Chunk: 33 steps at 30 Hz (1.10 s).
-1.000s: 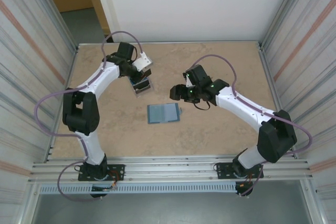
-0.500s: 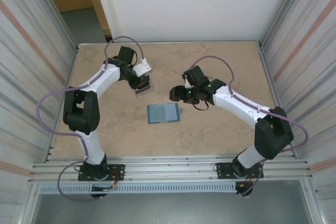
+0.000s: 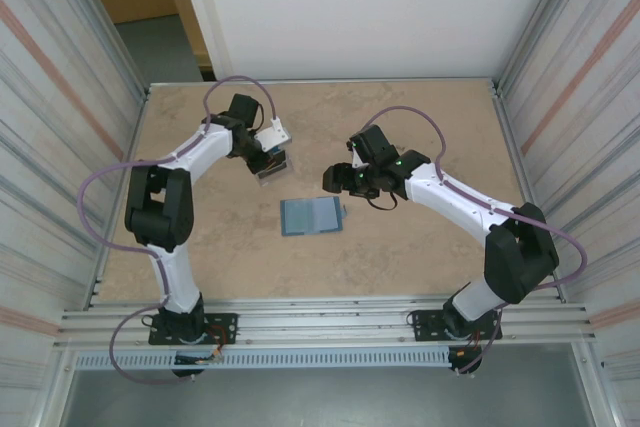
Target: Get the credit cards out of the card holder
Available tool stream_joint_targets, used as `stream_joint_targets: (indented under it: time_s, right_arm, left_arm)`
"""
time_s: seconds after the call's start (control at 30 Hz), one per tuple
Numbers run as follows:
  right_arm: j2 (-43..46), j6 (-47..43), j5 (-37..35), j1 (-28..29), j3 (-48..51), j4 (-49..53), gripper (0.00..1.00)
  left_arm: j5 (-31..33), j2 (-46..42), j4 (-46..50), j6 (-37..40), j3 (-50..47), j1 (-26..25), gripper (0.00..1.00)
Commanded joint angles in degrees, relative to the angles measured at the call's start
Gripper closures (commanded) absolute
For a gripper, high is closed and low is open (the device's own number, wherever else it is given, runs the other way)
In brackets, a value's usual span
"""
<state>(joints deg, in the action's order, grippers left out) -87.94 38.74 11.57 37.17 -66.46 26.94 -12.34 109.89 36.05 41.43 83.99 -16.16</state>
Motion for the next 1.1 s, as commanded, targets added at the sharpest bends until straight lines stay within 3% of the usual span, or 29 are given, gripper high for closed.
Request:
stream_joint_targets:
  time_s: [0.0, 0.67, 0.9, 1.07]
  right_arm:
    - [-0.64, 0.34, -0.24, 0.49, -1.63, 0.76, 0.31]
    - [-1.24, -0.31, 0.14, 1.06, -1.97, 1.19, 0.33]
    - [-0.84, -0.6, -0.15, 1.31, -1.88, 1.47, 0.33]
    - [-0.83, -0.86, -0.15, 1.42, -1.9, 1.45, 0.33]
  left_arm:
    - [-0.23, 1.03, -0.49, 1.5, -0.16, 0.51, 1.0]
    - [-6.44, 0.43, 1.26, -1.46, -1.28, 0.49, 1.0]
    - [-4.03, 1.08, 1.9, -2.21, -1.73, 0.48, 1.0]
    - [-2.82, 0.58, 2.68, -3.09, -1.44, 0.47, 0.86]
